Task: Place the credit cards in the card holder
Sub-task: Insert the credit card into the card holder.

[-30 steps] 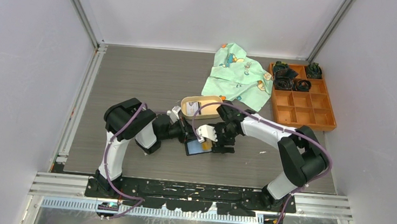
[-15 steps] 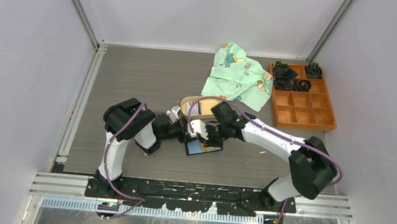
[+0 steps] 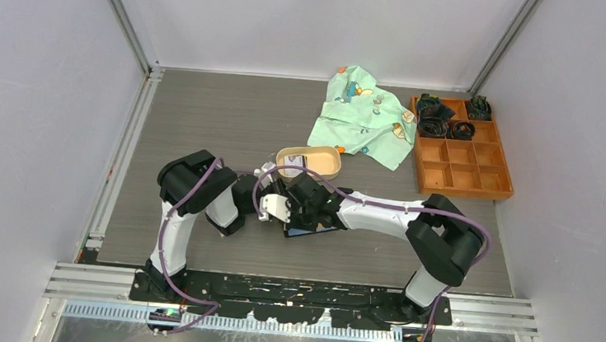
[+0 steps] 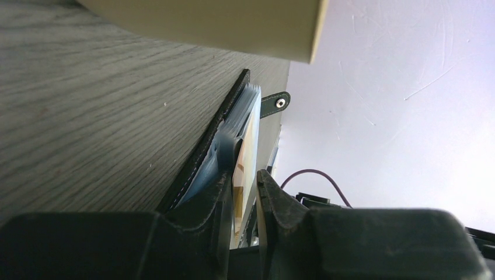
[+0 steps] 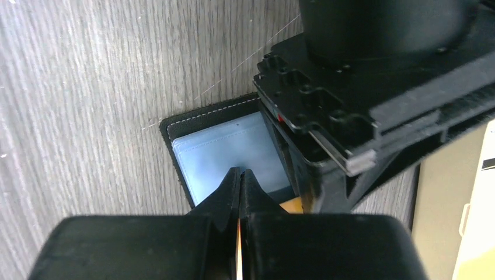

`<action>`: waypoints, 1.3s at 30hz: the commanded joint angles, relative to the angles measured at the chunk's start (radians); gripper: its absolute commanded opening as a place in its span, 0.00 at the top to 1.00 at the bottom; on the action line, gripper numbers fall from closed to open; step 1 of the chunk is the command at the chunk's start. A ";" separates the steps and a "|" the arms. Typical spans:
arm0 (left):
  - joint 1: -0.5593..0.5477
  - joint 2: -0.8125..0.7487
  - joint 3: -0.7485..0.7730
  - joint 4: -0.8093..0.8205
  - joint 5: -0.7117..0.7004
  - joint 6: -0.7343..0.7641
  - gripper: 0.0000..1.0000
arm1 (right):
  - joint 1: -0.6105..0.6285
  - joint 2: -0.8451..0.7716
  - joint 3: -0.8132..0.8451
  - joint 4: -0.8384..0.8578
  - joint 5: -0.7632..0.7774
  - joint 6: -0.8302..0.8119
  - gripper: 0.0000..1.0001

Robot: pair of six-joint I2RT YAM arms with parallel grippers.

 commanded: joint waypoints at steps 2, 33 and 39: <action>-0.008 -0.006 -0.015 -0.026 -0.002 0.038 0.77 | 0.023 0.021 0.034 0.044 0.138 -0.033 0.99; 0.017 -0.363 -0.101 -0.223 -0.018 0.217 0.65 | -0.411 -0.225 0.051 -0.245 -0.534 0.007 0.86; 0.017 -0.729 -0.096 -0.818 -0.151 0.556 0.63 | -0.489 -0.182 0.036 -0.237 -0.467 0.026 0.80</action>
